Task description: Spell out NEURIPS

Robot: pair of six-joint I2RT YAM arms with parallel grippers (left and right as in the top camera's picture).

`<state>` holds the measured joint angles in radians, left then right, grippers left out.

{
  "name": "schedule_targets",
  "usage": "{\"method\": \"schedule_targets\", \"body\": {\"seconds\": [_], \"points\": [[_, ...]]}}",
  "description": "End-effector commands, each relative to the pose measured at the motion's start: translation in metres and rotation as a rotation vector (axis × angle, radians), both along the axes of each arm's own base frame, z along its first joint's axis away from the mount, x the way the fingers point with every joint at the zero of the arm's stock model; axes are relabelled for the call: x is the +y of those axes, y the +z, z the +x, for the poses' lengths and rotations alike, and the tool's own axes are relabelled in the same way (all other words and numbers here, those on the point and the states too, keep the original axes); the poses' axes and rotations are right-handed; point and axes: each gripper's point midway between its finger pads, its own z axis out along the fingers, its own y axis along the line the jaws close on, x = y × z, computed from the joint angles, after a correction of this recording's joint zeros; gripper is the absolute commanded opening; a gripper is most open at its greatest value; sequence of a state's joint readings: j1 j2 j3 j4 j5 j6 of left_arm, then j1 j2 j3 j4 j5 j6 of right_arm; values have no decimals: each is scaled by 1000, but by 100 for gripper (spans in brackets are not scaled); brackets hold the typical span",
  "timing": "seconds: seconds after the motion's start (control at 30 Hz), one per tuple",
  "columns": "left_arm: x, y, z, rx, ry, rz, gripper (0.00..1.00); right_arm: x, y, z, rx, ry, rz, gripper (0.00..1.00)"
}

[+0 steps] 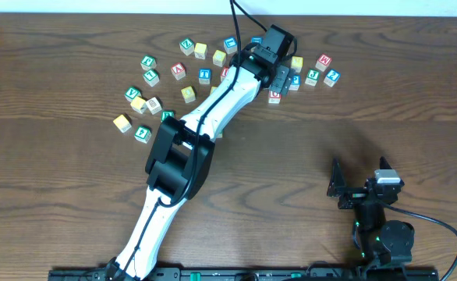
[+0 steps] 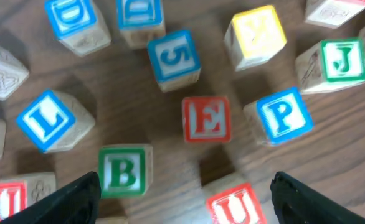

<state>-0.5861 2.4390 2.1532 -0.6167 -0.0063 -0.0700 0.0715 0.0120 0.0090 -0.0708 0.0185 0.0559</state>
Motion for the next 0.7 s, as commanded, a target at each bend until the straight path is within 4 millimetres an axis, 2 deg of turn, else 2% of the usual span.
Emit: {"method": "schedule_targets", "body": {"seconds": [0.0,0.13,0.37,0.47,0.57,0.67], "points": [[30,48,14,-43,61,-16,86,3,-1,0,-1,11,3,99],[74,101,13,-46,144,-47,86,3,-1,0,-1,11,3,99],[147,181,-15,-66,244,-54,86,3,-1,0,-1,11,3,99],[176,204,-30,-64,291,-54,86,3,0,0,-3,11,3,99],[203,215,-41,-49,339,-47,86,4,3,0,-17,19,6,99],[232,218,-51,-17,406,-39,86,24,13,-2,-57,136,16,99]]}}
